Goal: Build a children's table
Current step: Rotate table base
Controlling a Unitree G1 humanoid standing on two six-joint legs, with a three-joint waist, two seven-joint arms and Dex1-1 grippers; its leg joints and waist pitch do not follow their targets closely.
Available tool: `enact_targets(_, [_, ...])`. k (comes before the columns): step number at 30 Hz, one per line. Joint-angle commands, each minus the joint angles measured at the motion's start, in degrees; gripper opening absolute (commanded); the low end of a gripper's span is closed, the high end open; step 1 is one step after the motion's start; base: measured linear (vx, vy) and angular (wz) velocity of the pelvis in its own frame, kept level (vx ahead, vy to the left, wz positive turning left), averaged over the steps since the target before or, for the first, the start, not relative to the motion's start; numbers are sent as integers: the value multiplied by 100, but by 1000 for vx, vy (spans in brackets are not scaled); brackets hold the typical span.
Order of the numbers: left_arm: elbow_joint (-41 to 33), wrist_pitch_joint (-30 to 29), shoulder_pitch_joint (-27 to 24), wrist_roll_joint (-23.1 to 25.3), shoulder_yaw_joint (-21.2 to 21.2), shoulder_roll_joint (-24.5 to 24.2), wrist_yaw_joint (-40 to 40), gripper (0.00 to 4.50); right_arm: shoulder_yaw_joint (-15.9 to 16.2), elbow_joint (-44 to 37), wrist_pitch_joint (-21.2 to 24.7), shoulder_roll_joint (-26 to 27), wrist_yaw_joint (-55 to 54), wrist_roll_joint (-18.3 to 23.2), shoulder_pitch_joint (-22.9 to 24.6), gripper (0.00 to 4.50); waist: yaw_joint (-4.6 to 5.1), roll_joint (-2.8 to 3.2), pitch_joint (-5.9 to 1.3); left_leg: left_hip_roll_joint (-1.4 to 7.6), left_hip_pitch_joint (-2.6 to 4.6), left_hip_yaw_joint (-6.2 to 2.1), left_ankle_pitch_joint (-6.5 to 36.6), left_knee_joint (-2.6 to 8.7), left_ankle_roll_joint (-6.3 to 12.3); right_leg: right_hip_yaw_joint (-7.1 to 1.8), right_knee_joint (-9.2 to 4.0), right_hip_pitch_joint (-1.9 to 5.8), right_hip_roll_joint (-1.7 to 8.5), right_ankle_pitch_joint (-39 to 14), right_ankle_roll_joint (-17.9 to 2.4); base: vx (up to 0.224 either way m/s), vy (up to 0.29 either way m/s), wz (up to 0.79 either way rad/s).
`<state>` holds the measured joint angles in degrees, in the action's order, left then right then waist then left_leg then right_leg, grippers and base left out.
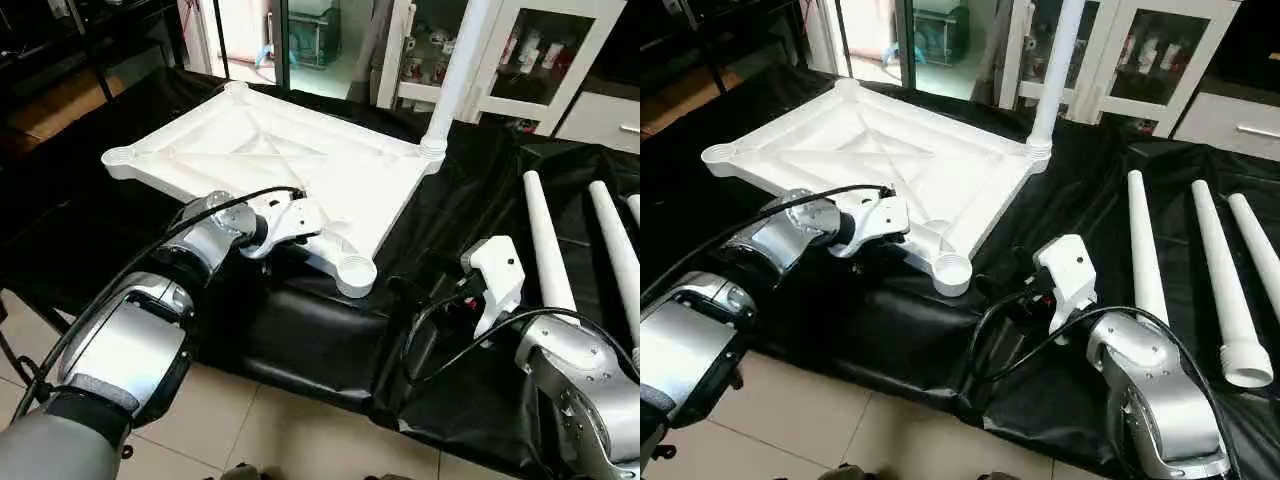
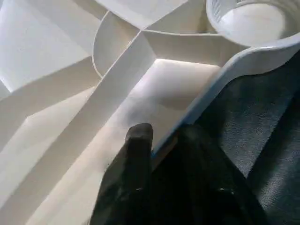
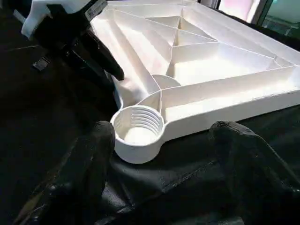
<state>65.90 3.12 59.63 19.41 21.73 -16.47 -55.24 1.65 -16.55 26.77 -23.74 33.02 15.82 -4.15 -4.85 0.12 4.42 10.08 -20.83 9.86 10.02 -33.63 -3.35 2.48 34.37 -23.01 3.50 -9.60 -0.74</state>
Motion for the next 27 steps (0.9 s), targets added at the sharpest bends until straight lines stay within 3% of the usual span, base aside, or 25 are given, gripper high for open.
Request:
enact_targets(1, [306,-430,-411,86,164,-4,-234,78,8,70,-58,-67,54,-1,-59,356,-15,-76,-329,276,47,-119,1501,432,242,-258,-512,250,513,-2000,-1001,0,0,0])
enact_targets(5, [159,-666,-502,-6,66,-10,-160,65,6,119,-73,-71,82,-4,-100,356,-3,-89,-313,282,61,-124,1654,449,213,-260,-528,235,513,-2175,-974,0,0,0])
enact_targets(7, [60,-775,-546,-79,-41,10,-43,55,9,153,-87,-72,93,-7,-127,356,1,-96,-287,263,73,-132,1839,456,188,-255,-581,228,526,-2662,-853,0,0,0])
enact_targets(12, [-223,-1028,-629,-75,-83,8,-3,32,37,181,-99,-57,101,-18,-159,356,9,-97,-272,278,107,-158,1994,490,161,-244,-655,181,532,-3189,-621,0,0,0])
enact_targets(17, [-472,-712,-729,-58,-43,-13,85,10,40,197,-130,-51,114,-28,-162,356,20,-102,-269,277,112,-176,2123,516,138,-234,-699,163,535,-3371,-494,0,0,0])
enact_targets(18, [-602,-422,-794,-204,-170,31,157,3,29,198,-145,-34,99,-33,-158,356,15,-70,-273,273,107,-180,2114,520,145,-232,-701,169,535,-3336,-501,0,0,0])
enact_targets(19, [-684,-224,-835,-302,-255,55,194,3,22,194,-156,-21,81,-40,-151,356,11,-69,-290,284,107,-176,2071,525,154,-233,-704,180,541,-3187,-534,0,0,0])
enact_targets(20, [-842,-17,-906,-424,-372,70,236,3,11,184,-182,4,56,-43,-137,356,-12,-10,-318,293,119,-171,2003,525,147,-238,-682,182,536,-2935,-614,0,0,0])
enact_targets(21, [-962,102,-957,-549,-475,89,219,3,-6,177,-201,25,33,-40,-133,356,-1,-30,-322,301,112,-156,1986,530,146,-243,-676,180,520,-2762,-658,0,0,0])
enact_targets(22, [-1354,370,-1114,-981,-782,142,36,3,-80,134,-240,98,-70,-23,-120,356,-21,39,-359,310,100,-166,1858,531,127,-244,-617,218,519,-2334,-781,0,0,0])
enact_targets(23, [-1478,442,-1163,-1121,-877,159,-34,3,-105,119,-249,122,-105,-17,-116,356,-24,15,-362,333,103,-151,1814,536,115,-253,-611,210,526,-2101,-880,0,0,0])
enact_targets(24, [-2129,142,-1338,-1565,-1195,190,-162,3,-212,49,-253,183,-197,45,-115,356,-33,21,-421,344,98,-119,1547,500,115,-260,-492,228,503,-1235,-1185,0,0,0])
enact_targets(25, [-2562,-152,-1439,-1811,-1397,224,-130,21,-285,6,-260,226,-274,69,-109,356,-42,26,-448,345,105,-98,1399,474,151,-258,-457,225,502,-904,-1295,0,0,0])
enact_targets(26, [-2562,-152,-1439,-1811,-1397,224,-130,21,-285,6,-260,226,-274,69,-109,356,-46,70,-472,362,104,-99,1241,455,168,-260,-401,230,497,-574,-1408,0,0,0])
enact_targets(27, [-3168,-474,-1588,-2185,-1726,308,21,33,-389,-59,-256,297,-415,84,-79,356,-35,68,-488,348,47,-96,949,429,252,-239,-333,272,476,-19,-1537,53,1,2])
